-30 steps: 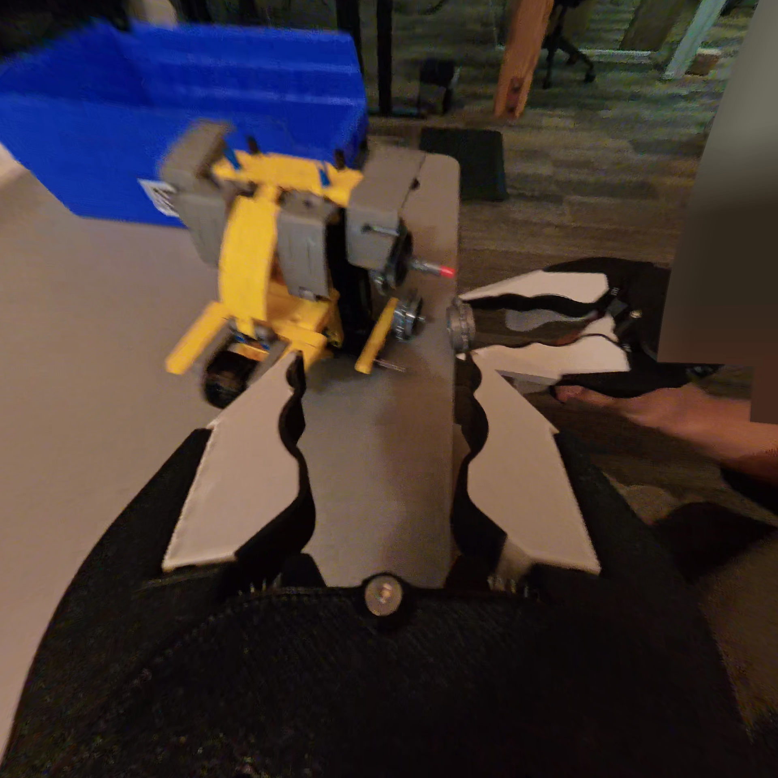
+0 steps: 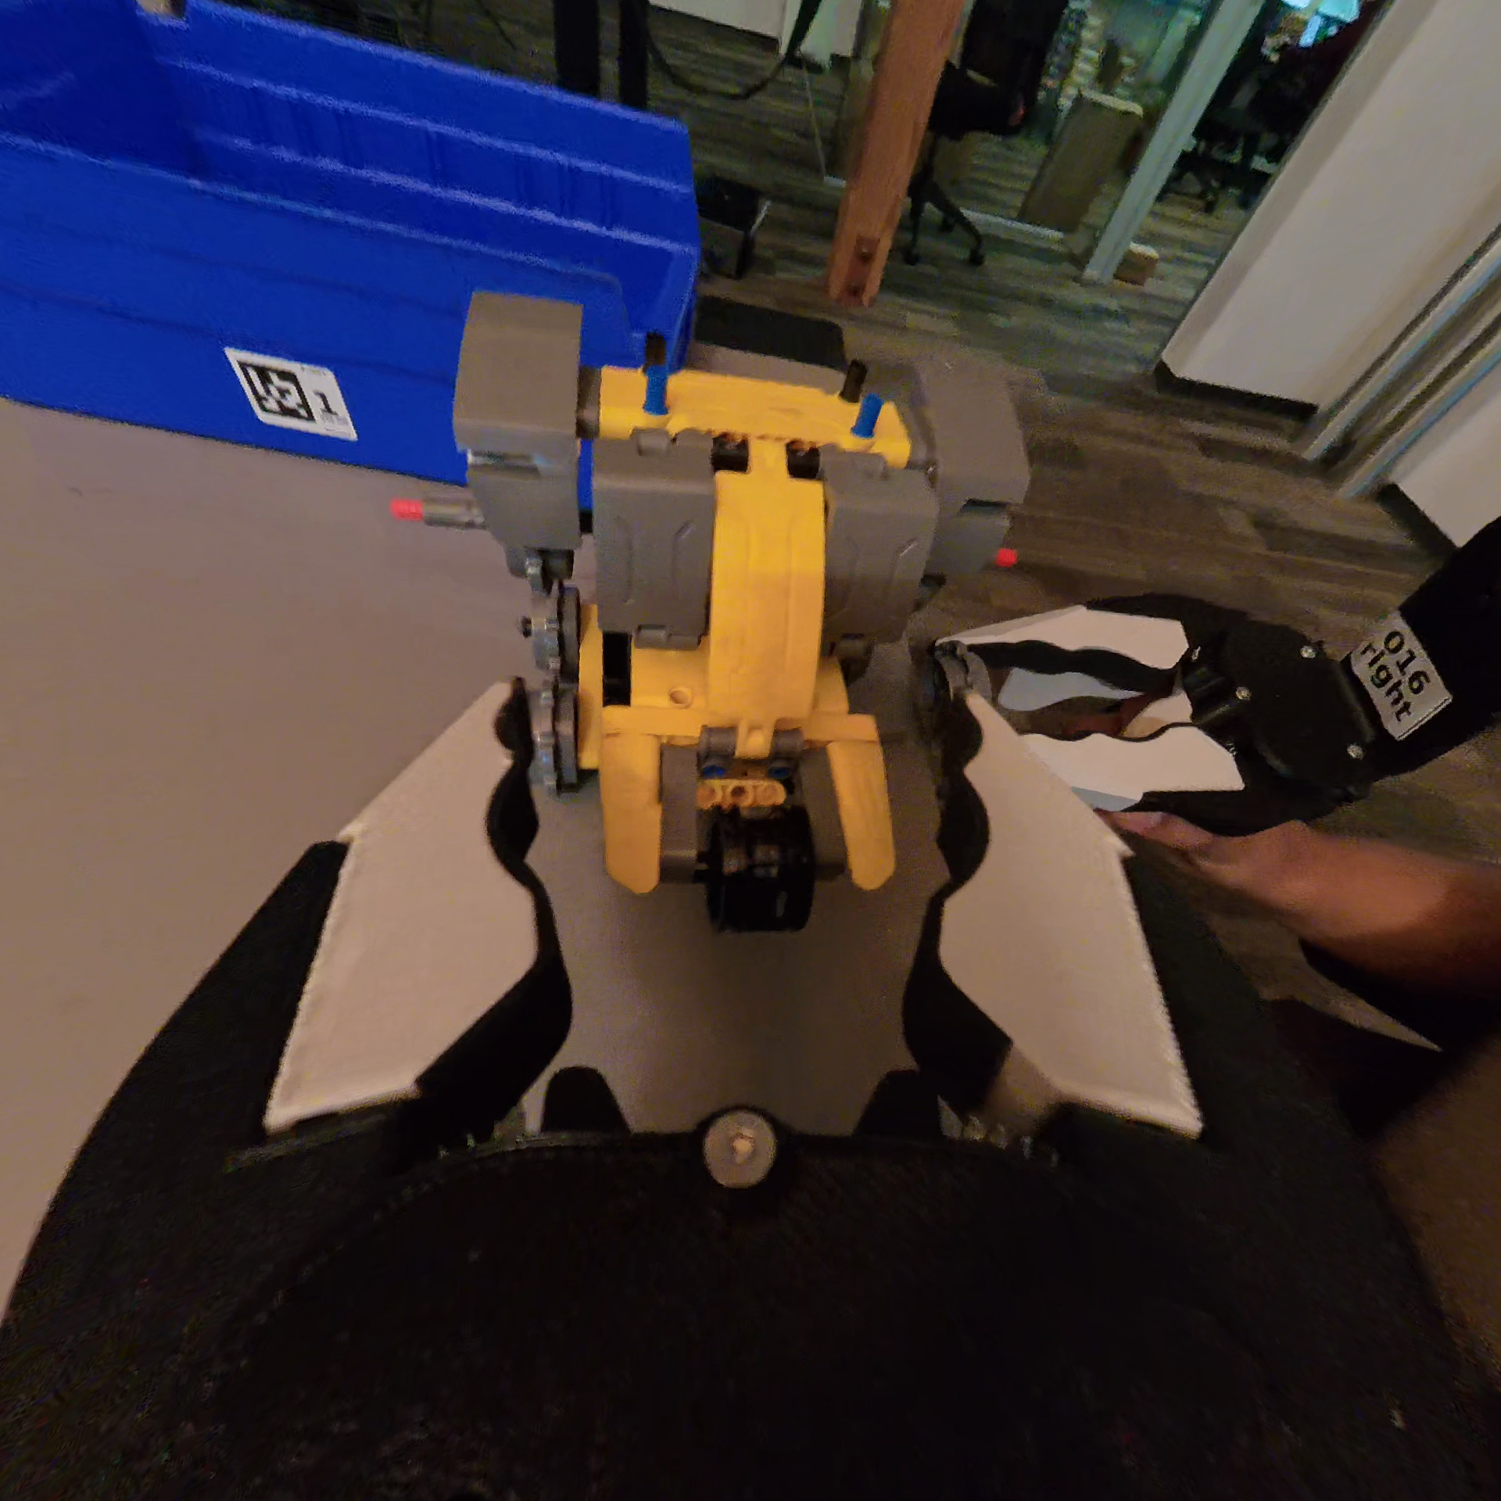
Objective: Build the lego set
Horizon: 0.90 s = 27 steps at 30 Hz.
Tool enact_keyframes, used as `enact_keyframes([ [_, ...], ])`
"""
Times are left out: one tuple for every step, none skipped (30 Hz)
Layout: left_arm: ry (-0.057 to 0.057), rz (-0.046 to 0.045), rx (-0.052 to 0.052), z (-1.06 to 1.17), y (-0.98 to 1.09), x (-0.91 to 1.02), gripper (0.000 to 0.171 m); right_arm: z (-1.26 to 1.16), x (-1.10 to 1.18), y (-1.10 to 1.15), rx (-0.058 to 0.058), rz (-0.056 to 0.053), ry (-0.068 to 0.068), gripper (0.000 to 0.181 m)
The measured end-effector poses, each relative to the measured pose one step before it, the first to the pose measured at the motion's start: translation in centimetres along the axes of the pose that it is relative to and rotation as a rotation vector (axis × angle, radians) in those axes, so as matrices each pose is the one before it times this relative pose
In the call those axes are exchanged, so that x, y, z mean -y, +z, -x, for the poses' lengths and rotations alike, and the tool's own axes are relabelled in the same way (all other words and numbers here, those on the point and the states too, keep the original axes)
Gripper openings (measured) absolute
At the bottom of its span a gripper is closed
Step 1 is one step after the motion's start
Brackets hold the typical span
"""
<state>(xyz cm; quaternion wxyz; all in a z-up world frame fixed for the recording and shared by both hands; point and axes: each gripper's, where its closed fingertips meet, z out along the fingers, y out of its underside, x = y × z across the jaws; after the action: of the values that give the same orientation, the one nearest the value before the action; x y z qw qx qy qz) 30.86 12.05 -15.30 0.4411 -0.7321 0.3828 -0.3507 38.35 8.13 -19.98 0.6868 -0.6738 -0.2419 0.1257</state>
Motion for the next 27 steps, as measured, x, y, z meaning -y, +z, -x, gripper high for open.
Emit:
enact_keyframes([
  [0.0122, -0.00895, 0.0175, -0.062, 0.067, 0.34, 0.106, -0.279, -0.017, -0.071, -0.006, -0.0012, 0.0083, 0.04],
  [0.0247, 0.01004, 0.0276, 0.105, 0.197, 0.114, 0.114, -0.235, -0.016, -0.057, -0.0046, -0.0005, 0.0051, 0.04],
  [0.0361, 0.0288, 0.0372, 0.305, 0.325, -0.108, 0.119, -0.172, -0.005, -0.048, -0.0035, -0.0012, 0.0022, 0.04],
  [0.046, 0.04193, 0.0301, 0.229, 0.378, -0.256, 0.119, -0.095, 0.023, -0.05, -0.0016, -0.0017, -0.0005, 0.04],
  [0.0433, 0.04323, 0.028, 0.225, 0.405, -0.234, 0.119, -0.037, 0.065, -0.05, -0.0001, -0.002, -0.0028, 0.04],
  [0.0414, 0.03365, 0.0238, 0.148, 0.353, -0.073, 0.117, 0.019, 0.096, -0.068, 0.0007, -0.0029, -0.0045, 0.04],
  [0.0403, 0.01818, 0.019, 0.042, 0.295, 0.116, 0.114, 0.058, 0.12, -0.062, 0.0011, -0.0034, -0.0058, 0.04],
  [0.0308, 0.01642, 0.0121, -0.03, 0.278, 0.094, 0.113, 0.076, 0.099, -0.064, 0.001, -0.0022, -0.0076, 0.04],
  [0.0148, 0.02119, 0.0165, 0.102, 0.294, -0.034, 0.109, 0.08, 0.086, -0.041, -0.0001, -0.0007, -0.0102, 0.04],
  [0.0076, 0.02766, 0.0127, 0.09, 0.3, -0.188, 0.106, 0.07, 0.085, -0.034, -0.0009, -0.0002, -0.0123, 0.04],
  [0.0038, 0.02435, 0.0037, -0.016, 0.288, -0.224, 0.106, 0.083, 0.084, -0.04, -0.0004, -0.0006, -0.0123, 0.04],
  [-0.0034, 0.02034, -0.0019, -0.071, 0.291, -0.219, 0.103, 0.082, 0.074, -0.027, 0.0001, -0.0007, -0.011, 0.04],
  [-0.0053, 0.01676, -0.0174, -0.284, 0.272, -0.221, 0.097, 0.07, 0.036, -0.009, -0.0002, 0.0005, -0.0105, 0.04],
  [-0.0082, 0.00676, -0.0099, -0.146, 0.19, -0.094, 0.089, 0.032, 0.019, -0.014, -0.0016, 0.0024, -0.0121, 0.04],
  [-0.0034, -0.00362, -0.0022, 0.038, 0.01, 0.045, 0.086, -0.015, 0.005, -0.001, -0.0039, 0.0036, -0.014, 0.04],
  [-0.0131, -0.00463, -0.0036, 0.126, -0.126, 0.104, 0.081, -0.042, 0.033, -0.015, -0.0047, 0.0029, -0.0136, 0.04],
  [-0.0285, -0.00564, -0.0272, -0.14, -0.066, 0.147, 0.077, -0.048, 0.078, -0.036, -0.0039, 0.001, -0.0094, 0.04],
  [-0.0237, -0.0036, -0.0158, 0.016, 0.032, 0.021, 0.077, -0.042, 0.099, -0.035, -0.003, -0.0001, -0.0023, 0.04],
  [-0.0189, -0.00567, -0.0091, 0.13, 0.01, 0.009, 0.076, -0.055, 0.126, -0.007, -0.0013, 0.0, 0.0045, 0.04],
  [-0.0147, -0.00613, -0.0054, 0.17, -0.012, 0.007, 0.075, -0.065, 0.122, 0.026, 0.0002, 0.0007, 0.0083, 0.04],
  [-0.0132, -0.00023, -0.0105, 0.1, 0.005, -0.098, 0.073, -0.078, 0.151, 0.066, 0.001, 0.0019, 0.0086, 0.04],
  [-0.0023, 0.00498, -0.0321, -0.257, 0.066, -0.244, 0.067, -0.071, 0.136, 0.14, 0.0023, 0.0047, 0.0067, 0.04],
  [-0.0256, -0.00489, 0.003, 0.337, 0.118, -0.133, 0.064, -0.008, 0.106, 0.197, 0.0055, 0.0092, 0.0042, 0.04],
  [-0.0159, -0.005, -0.0029, 0.297, 0.15, -0.172, 0.064, 0.095, 0.041, 0.264, 0.0079, 0.0132, -0.0002, 0.04],
  [-0.0146, -0.00809, -0.0057, 0.166, 0.058, -0.022, 0.064, 0.165, 0.046, 0.275, 0.0052, 0.0119, -0.0099, 0.04],
  [-0.0088, -0.00768, -0.0021, 0.084, -0.019, 0.113, 0.064, 0.19, 0.021, 0.267, -0.0003, 0.0073, -0.0224, 0.04],
  [-0.004, -0.00053, -0.002, 0.02, -0.002, 0.058, 0.064, 0.228, -0.035, 0.252, -0.0034, 0.0059, -0.0301, 0.04],
])
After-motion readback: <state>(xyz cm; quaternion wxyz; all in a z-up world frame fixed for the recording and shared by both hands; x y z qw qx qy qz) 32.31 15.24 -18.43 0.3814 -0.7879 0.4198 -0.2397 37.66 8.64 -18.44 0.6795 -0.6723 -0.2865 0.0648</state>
